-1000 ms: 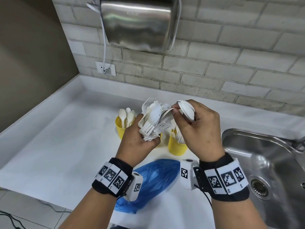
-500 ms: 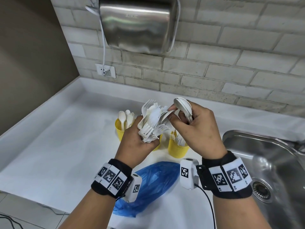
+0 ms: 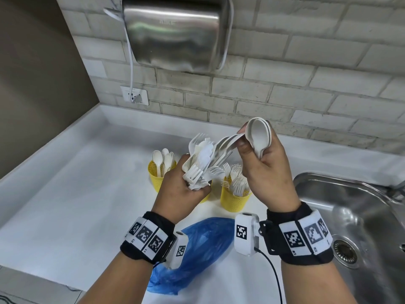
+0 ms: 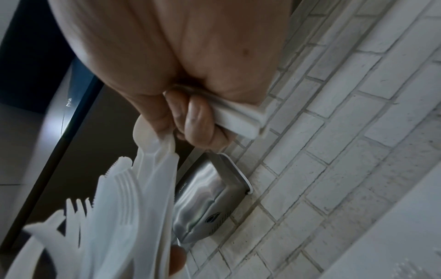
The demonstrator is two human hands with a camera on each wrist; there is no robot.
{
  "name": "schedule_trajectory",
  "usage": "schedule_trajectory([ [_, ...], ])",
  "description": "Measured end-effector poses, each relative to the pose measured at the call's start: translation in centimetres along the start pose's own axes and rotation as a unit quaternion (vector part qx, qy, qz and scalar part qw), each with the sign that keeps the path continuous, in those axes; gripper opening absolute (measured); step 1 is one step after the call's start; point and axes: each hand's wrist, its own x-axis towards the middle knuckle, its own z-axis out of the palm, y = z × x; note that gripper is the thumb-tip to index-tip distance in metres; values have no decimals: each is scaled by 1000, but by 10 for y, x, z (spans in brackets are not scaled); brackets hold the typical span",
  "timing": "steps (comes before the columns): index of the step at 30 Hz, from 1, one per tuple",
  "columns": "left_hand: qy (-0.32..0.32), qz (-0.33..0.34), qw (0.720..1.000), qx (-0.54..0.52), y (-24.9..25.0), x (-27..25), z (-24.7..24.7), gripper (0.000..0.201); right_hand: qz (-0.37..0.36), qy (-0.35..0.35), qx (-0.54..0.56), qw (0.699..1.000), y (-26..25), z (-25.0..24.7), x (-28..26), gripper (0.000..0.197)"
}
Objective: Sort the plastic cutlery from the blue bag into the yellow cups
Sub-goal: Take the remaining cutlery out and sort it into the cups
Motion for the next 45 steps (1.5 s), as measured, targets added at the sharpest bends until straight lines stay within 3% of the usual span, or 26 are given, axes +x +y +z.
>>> schedule_trajectory([
  [2,-2,3,1000,0,-1,1,1,40,11,-15,26,999,2,0,0,4],
  [4,-5,2,1000,-2,-1,1,1,39,22,-7,51,998,4,0,1,11],
  [9,-13,6,1000,-2,-1,3,2,38,4,20,17,1000,8,-1,1,3],
  [17,-15,8,1000,2,-3,7,2,38,16,-71,-32,997,6,-6,6,20],
  [25,-20,11,1000,-7,0,8,3,31,18,1,-6,1000,18,-1,6,13],
  [31,-13,6,1000,-8,0,7,4,32,72,-13,23,997,25,-5,11,8],
  [34,-18,4,1000,-17,1,6,5,33,98,30,96,990,19,-8,11,5],
  [39,-24,8,999,-29,5,5,6,34,182,56,280,941,14,-8,10,14],
  [42,-24,12,999,-29,8,4,7,33,212,35,290,932,11,-4,7,22],
  [45,-30,10,999,-37,9,4,7,30,210,66,302,927,10,0,7,34],
])
